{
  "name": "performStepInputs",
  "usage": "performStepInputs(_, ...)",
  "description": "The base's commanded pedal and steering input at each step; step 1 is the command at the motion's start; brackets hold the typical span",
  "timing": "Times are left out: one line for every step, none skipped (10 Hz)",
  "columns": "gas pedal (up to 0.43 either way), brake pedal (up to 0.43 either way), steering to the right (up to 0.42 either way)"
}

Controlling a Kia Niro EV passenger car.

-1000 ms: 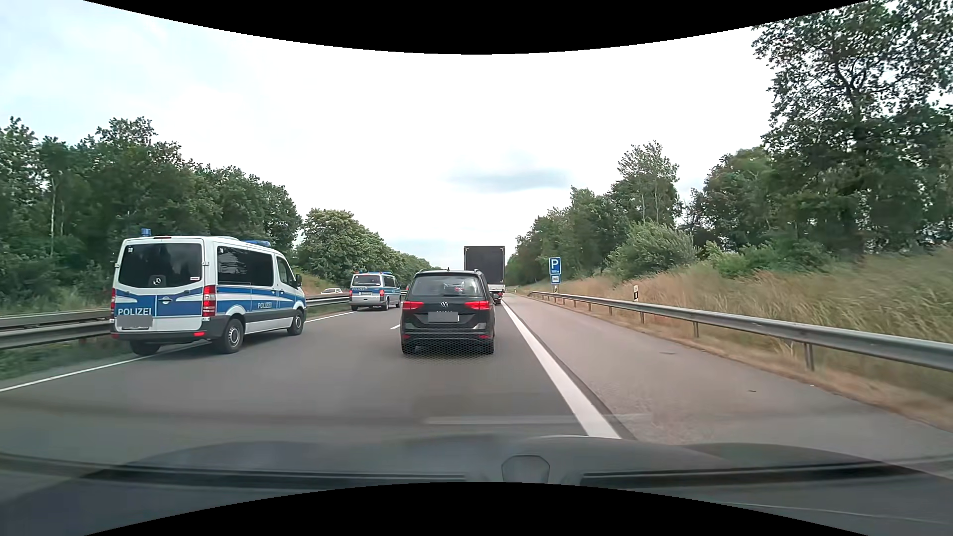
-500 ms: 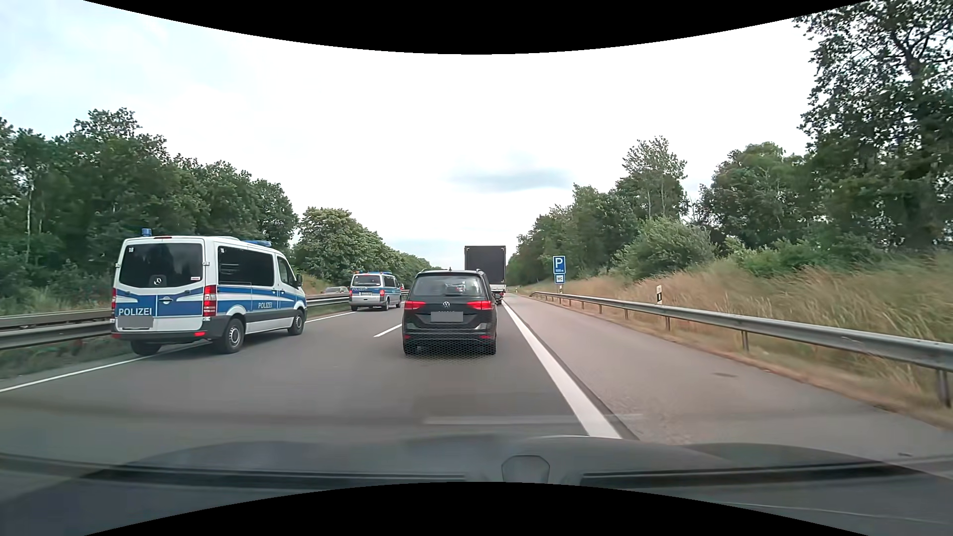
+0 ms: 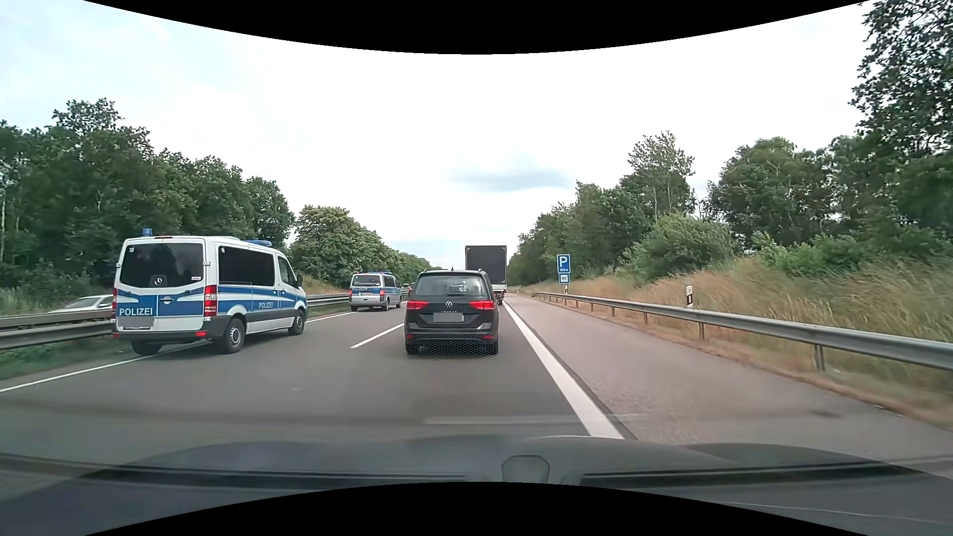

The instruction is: Follow the waypoints while adhering to traffic rules and regulations

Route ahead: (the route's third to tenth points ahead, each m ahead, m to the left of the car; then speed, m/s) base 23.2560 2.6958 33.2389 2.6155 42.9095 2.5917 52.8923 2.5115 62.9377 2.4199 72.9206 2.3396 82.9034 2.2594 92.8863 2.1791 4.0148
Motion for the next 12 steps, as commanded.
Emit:
performStepInputs(0.047,0.0,-0.005)
performStepInputs(0.047,0.0,-0.005)
performStepInputs(0.047,0.0,-0.005)
performStepInputs(0.047,0.0,-0.004)
performStepInputs(0.047,0.0,-0.004)
performStepInputs(0.059,0.0,-0.004)
performStepInputs(0.059,0.0,-0.004)
performStepInputs(0.059,0.0,-0.004)
performStepInputs(0.059,0.0,-0.004)
performStepInputs(0.059,0.0,-0.004)
performStepInputs(0.059,0.0,-0.004)
performStepInputs(0.059,0.0,-0.004)
